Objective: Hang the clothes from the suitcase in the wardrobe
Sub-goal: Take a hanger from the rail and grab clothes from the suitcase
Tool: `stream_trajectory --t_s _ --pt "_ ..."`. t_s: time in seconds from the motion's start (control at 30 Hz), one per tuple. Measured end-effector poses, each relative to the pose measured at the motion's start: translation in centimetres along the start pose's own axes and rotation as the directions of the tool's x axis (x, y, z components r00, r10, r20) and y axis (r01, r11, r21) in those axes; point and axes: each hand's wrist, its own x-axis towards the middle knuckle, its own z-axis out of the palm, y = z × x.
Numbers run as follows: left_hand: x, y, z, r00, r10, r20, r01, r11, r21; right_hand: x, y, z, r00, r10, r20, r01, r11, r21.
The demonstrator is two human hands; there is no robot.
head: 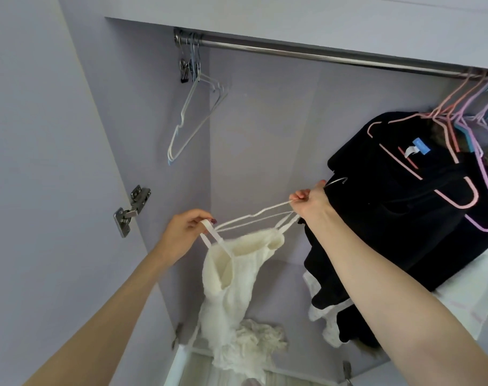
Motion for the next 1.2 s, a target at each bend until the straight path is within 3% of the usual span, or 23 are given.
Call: stream_trajectory --t_s 0.13,0.27,0.47,0.67,0.8,0.87,0.93,0.97,1.03,1.2 --pt "-0.2 0.3 -0.4 1.000 0.016 0.019 -0.016 0.999 -0.043 0.4 -0.3 0.8 0.998 -0.059 -0.008 0.059 0.998 0.030" --pt "-0.1 0.7 0.0 1.000 0.010 0.028 -0.010 1.000 -0.005 -0.4 1.4 1.4 0.994 -0.090 0.057 0.094 0.993 -0.076" --pt "0.2 2.6 1.6 0.984 -0.052 0.172 0.048 0.998 0.029 -3.4 4.8 3.4 0.985 -0.049 0.166 0.078 0.982 -0.170" --pt "-0.3 3.3 1.3 0.924 -0.203 0.324 0.231 0.972 -0.049 -3.6 4.8 3.3 0.983 0.053 0.176 -0.029 0.990 -0.138" --pt "-0.8 3.8 1.3 0.839 -0.251 0.483 0.266 0.963 0.038 -3.3 3.6 3.5 0.984 0.051 0.172 -0.034 0.994 -0.101" --pt "-1.1 4.0 1.8 0.860 -0.210 0.464 0.210 0.976 0.053 -3.5 3.0 3.8 0.980 0.061 0.188 -0.044 0.995 -0.092" --pt "-1.1 4.0 2.7 0.925 -0.135 0.354 0.120 0.991 0.063 -4.3 2.6 3.9 0.972 0.067 0.226 -0.027 0.984 -0.178" --pt "-1.2 4.0 3.1 0.947 -0.112 0.302 0.097 0.993 0.064 -4.7 2.7 3.9 0.967 0.055 0.248 0.027 0.947 -0.319" --pt "-1.3 4.1 4.2 0.969 -0.078 0.233 0.062 0.995 0.077 -5.5 3.1 3.5 0.957 0.015 0.291 0.184 0.744 -0.642" --pt "0.0 4.7 6.3 0.989 0.000 0.147 -0.028 0.982 0.187 -6.9 3.9 2.0 0.938 -0.082 0.337 0.347 0.236 -0.908"
